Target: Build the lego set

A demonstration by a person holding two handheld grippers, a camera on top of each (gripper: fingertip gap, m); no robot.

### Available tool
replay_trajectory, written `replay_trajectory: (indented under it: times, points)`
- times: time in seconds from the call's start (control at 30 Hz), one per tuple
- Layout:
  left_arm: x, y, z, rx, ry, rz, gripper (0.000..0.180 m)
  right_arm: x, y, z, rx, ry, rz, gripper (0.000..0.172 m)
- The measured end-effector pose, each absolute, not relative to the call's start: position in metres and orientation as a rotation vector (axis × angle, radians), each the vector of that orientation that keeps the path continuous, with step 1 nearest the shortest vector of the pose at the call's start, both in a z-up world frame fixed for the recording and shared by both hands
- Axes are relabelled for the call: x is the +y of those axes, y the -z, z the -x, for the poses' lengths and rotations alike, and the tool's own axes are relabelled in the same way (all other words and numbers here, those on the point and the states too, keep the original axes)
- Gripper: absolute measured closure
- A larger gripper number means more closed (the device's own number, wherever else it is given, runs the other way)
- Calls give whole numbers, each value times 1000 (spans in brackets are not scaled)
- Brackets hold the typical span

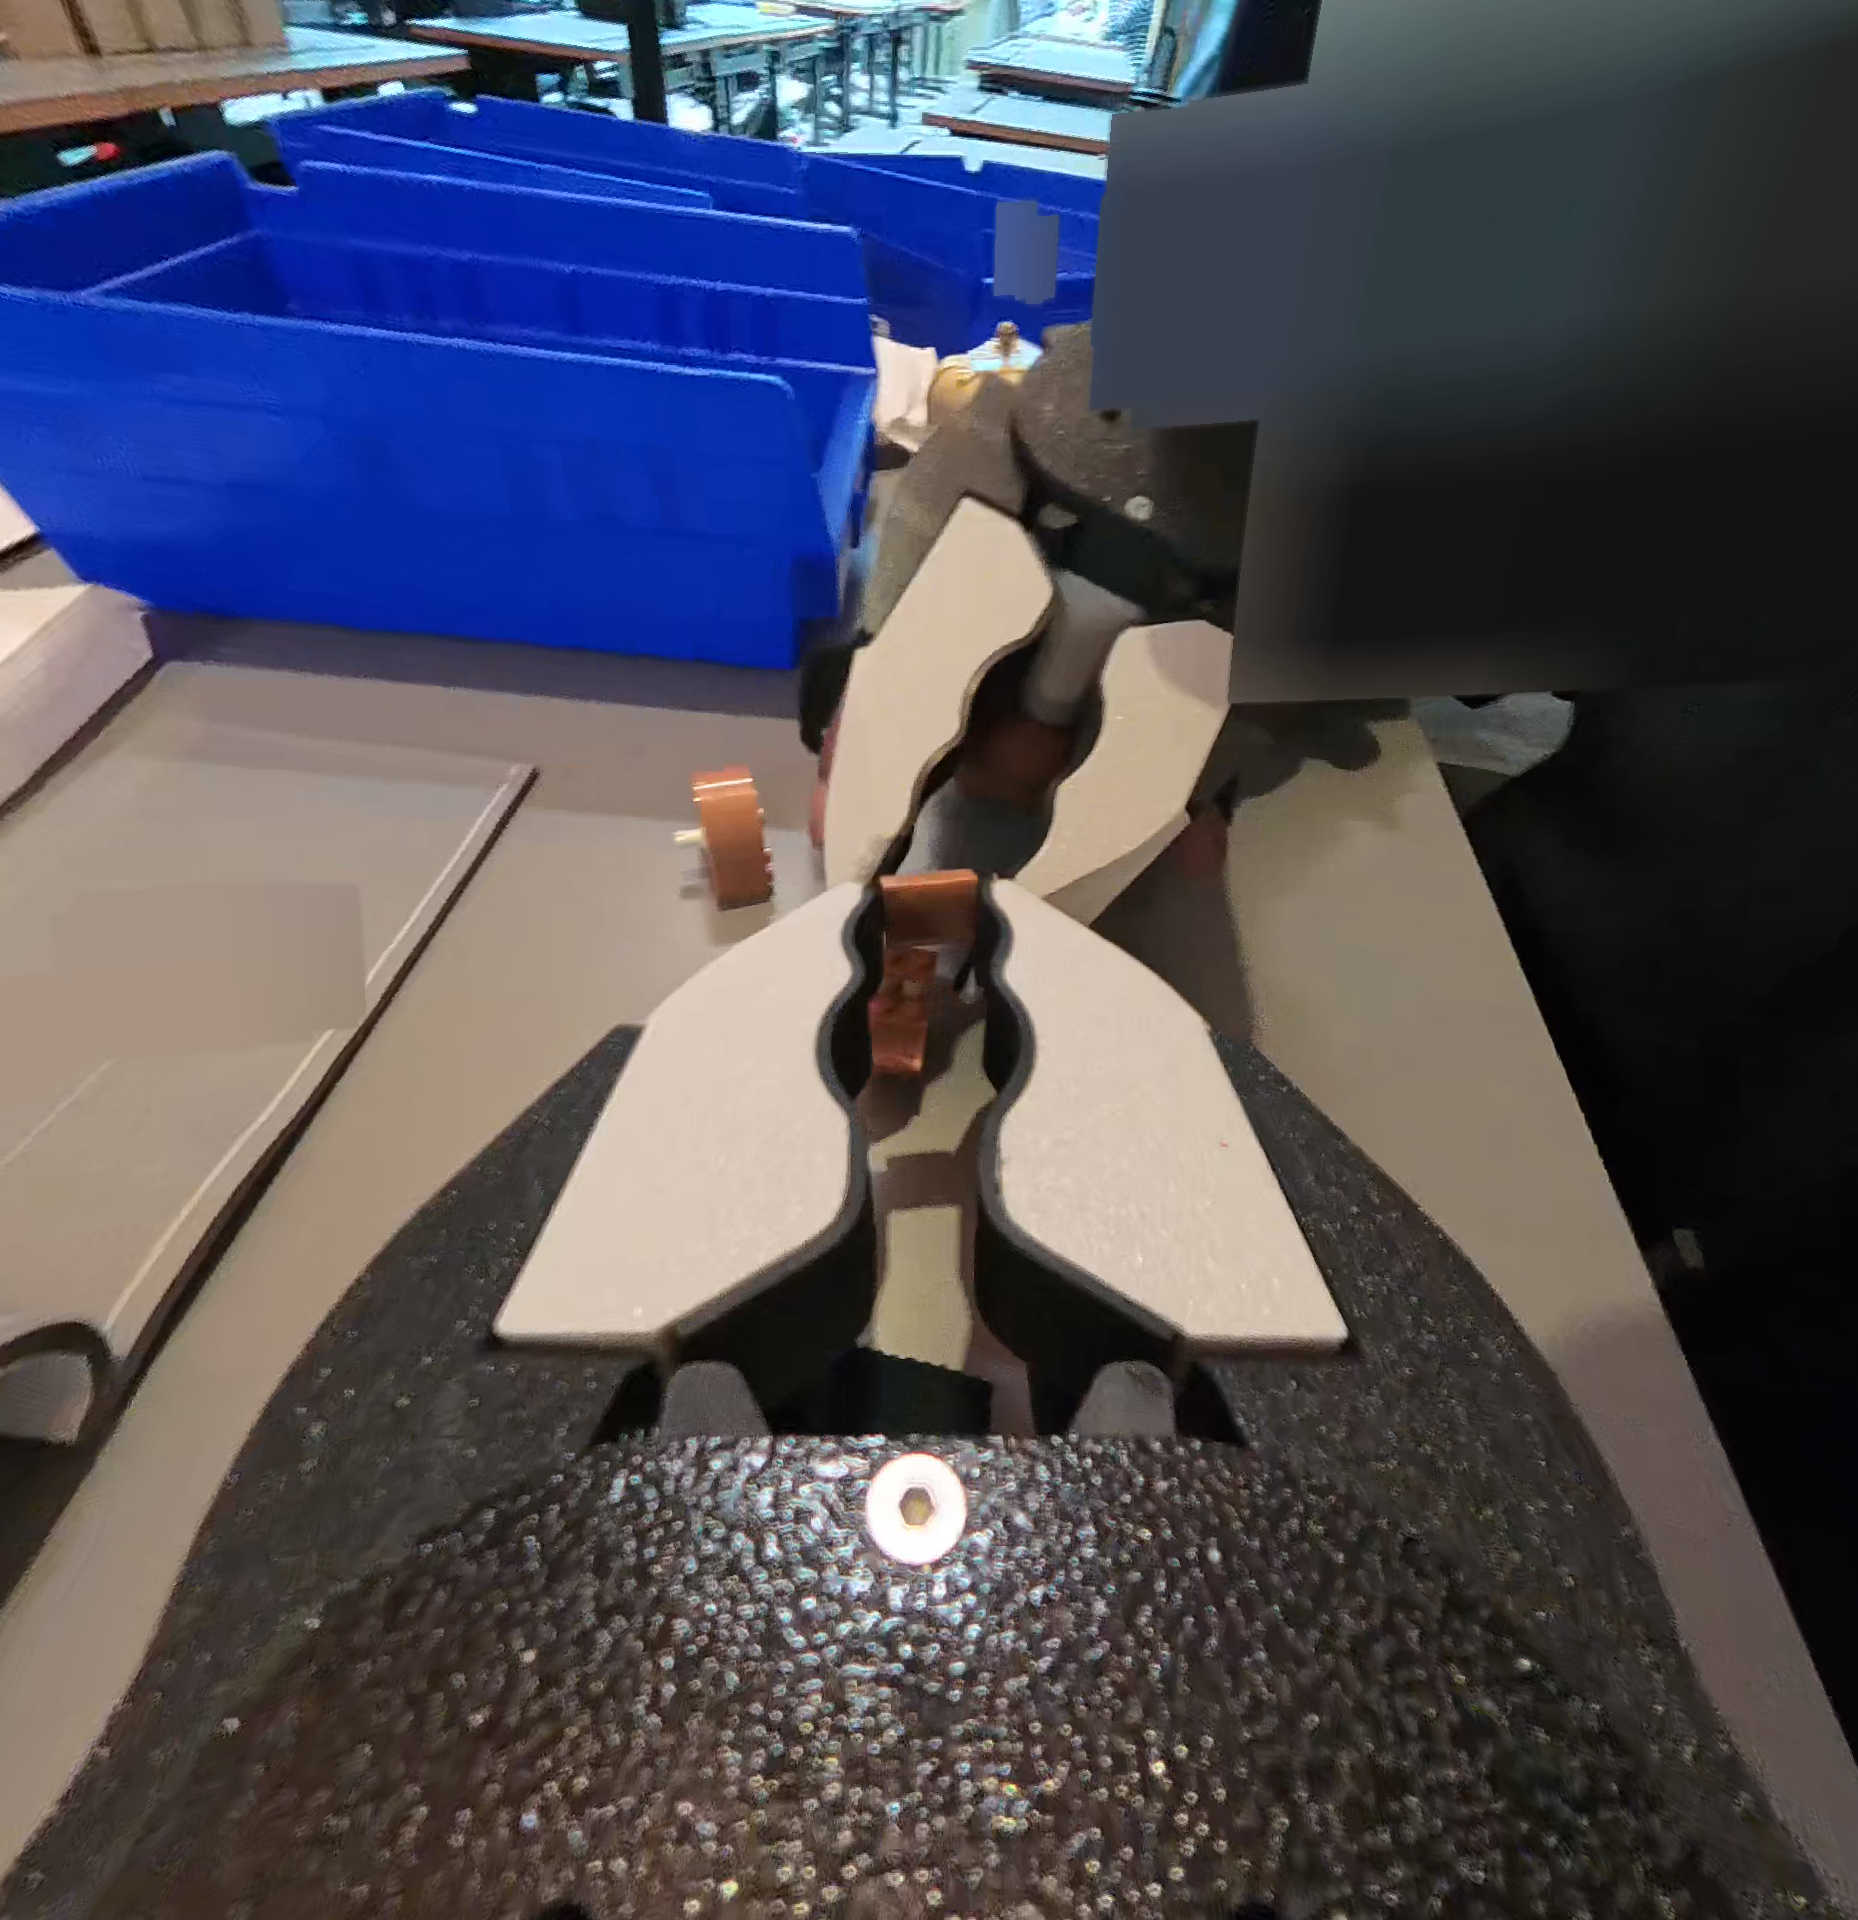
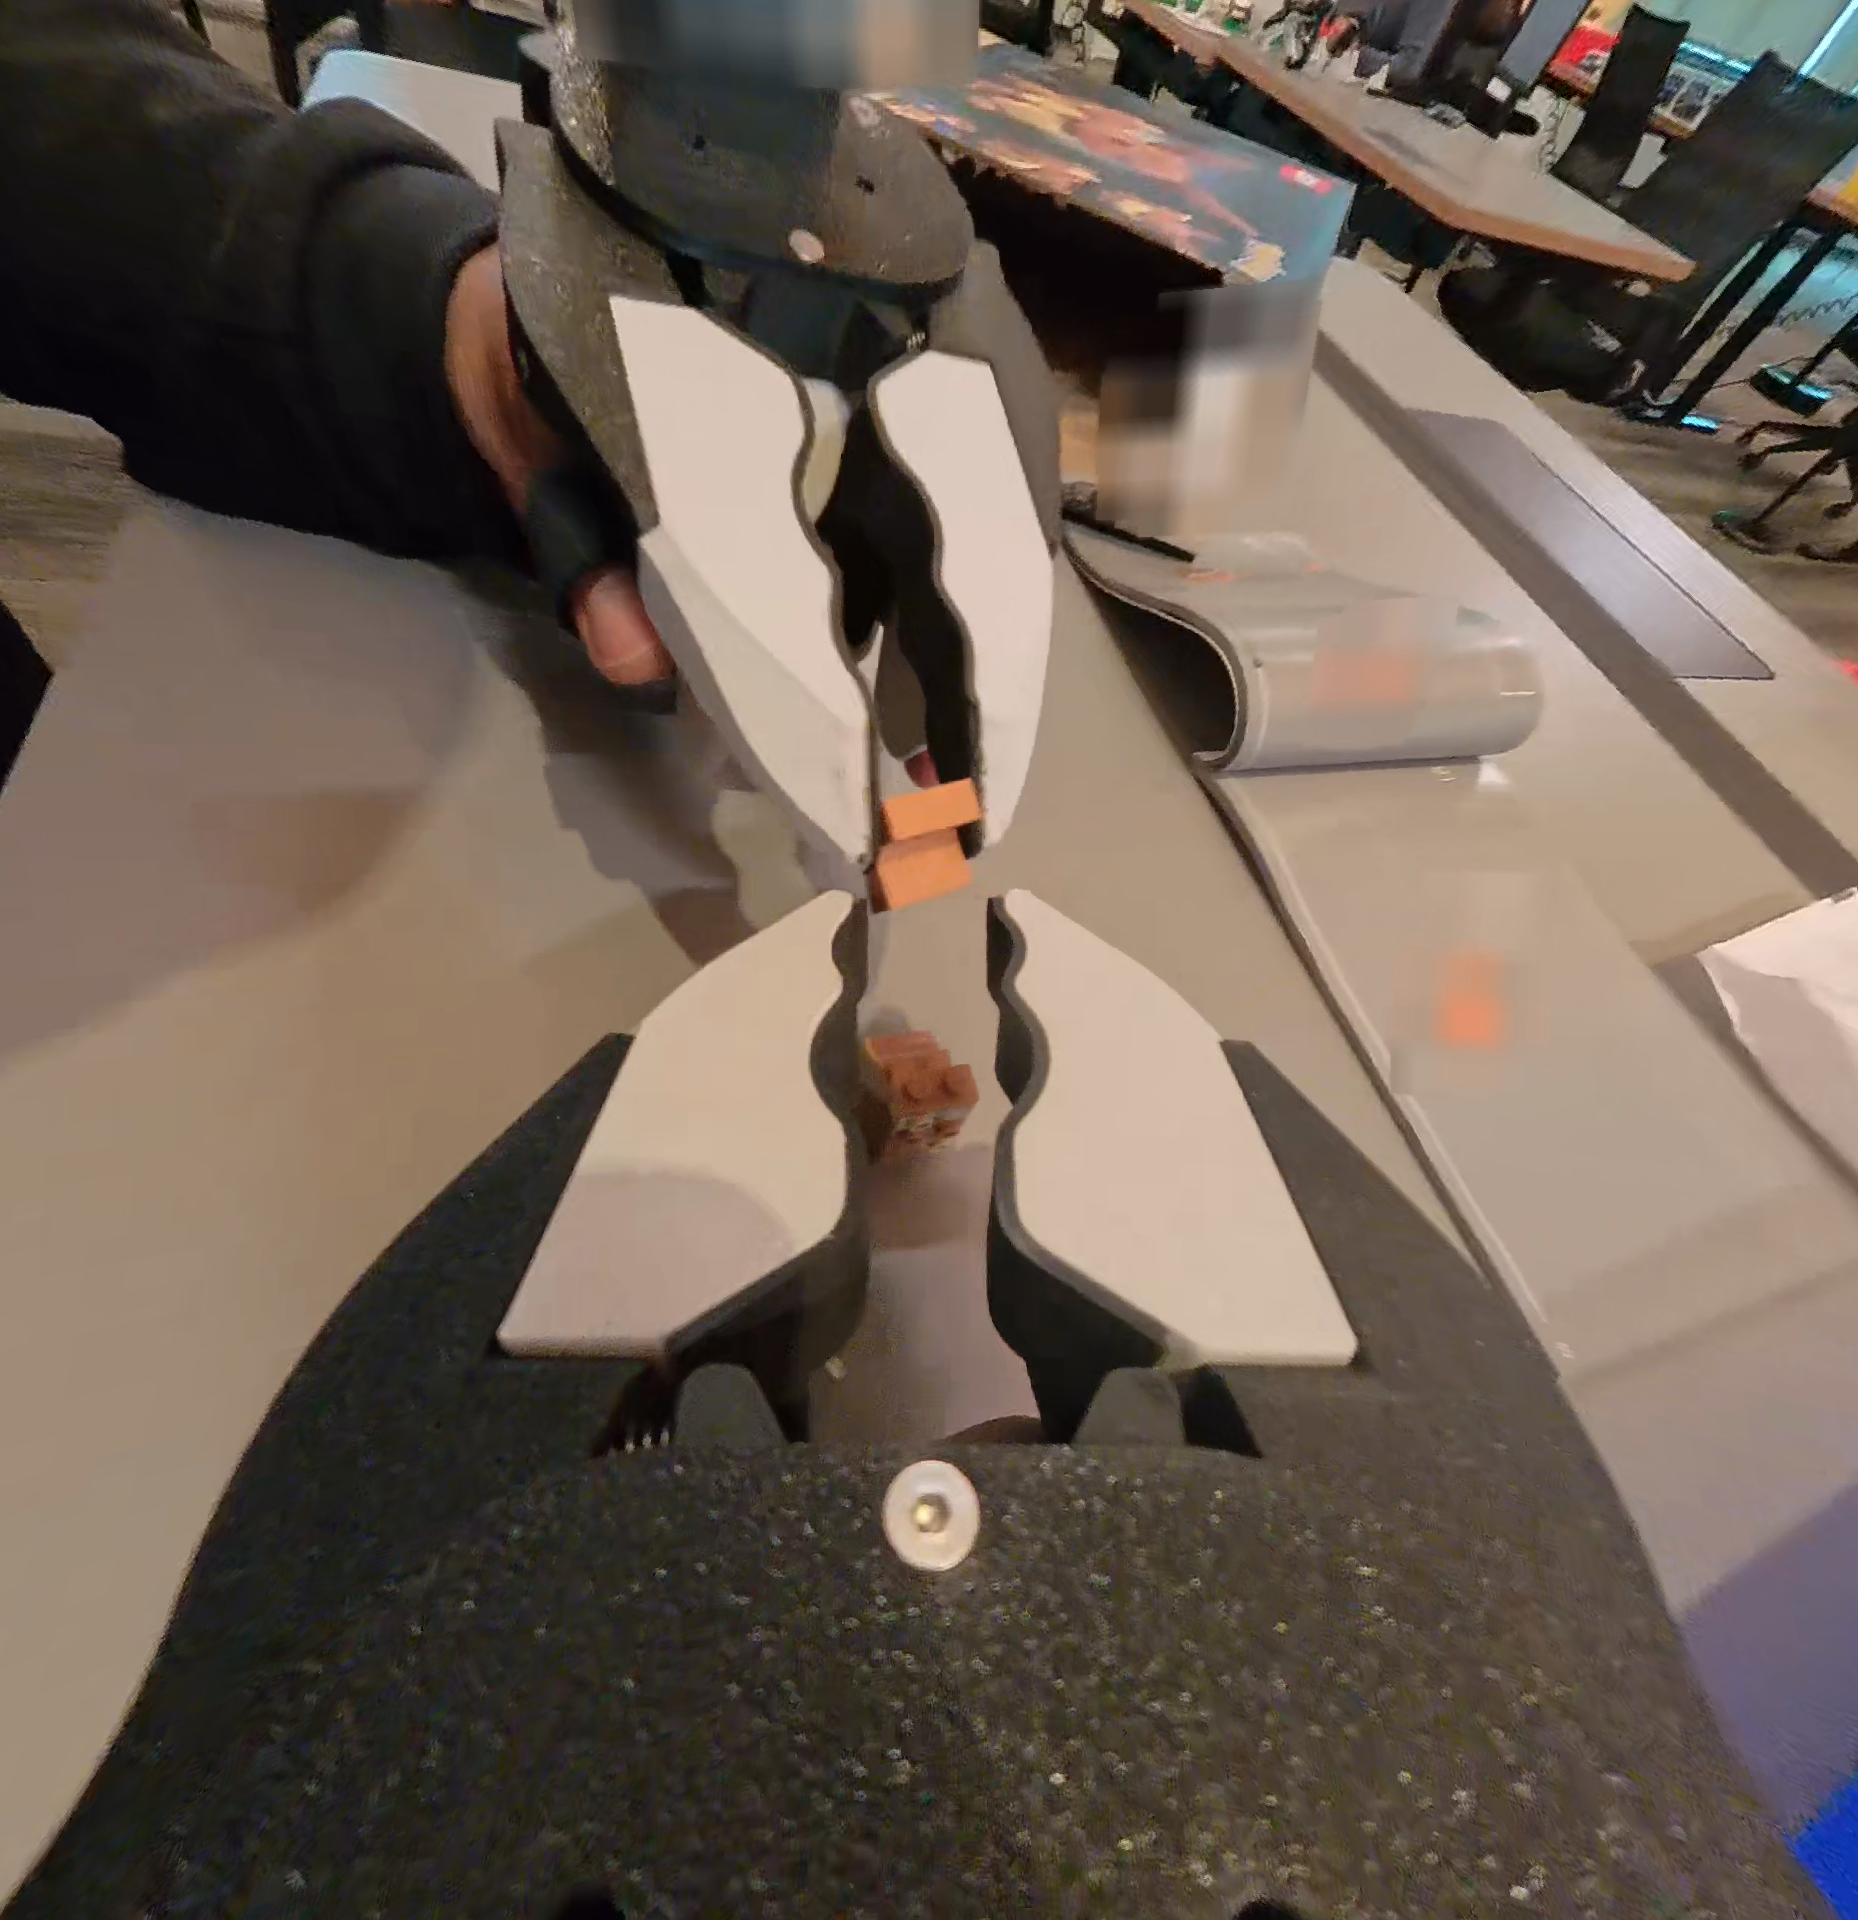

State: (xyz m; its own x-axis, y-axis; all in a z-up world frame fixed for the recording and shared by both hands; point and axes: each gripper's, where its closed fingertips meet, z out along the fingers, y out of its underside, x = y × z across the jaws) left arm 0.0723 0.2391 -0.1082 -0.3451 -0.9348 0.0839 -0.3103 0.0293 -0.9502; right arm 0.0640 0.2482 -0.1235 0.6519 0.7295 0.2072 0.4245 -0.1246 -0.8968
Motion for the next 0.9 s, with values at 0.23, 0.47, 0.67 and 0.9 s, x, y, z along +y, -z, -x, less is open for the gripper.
replay_trajectory:
  times: [0.23,0.47,0.67,0.9]
  points:
    - [228,110,-68,1813,1308,1157,164,241,126,-57,-972,-391,1744,154]
    - [240,107,-73,1691,1329,1222,164,251,120,-66,-870,-344,1761,154]
    - [239,111,-74,1700,1315,1218,164,252,126,-67,-897,-272,1771,154]
    - [239,110,-75,1691,1301,1207,161,254,125,-70,-901,-217,1764,154]
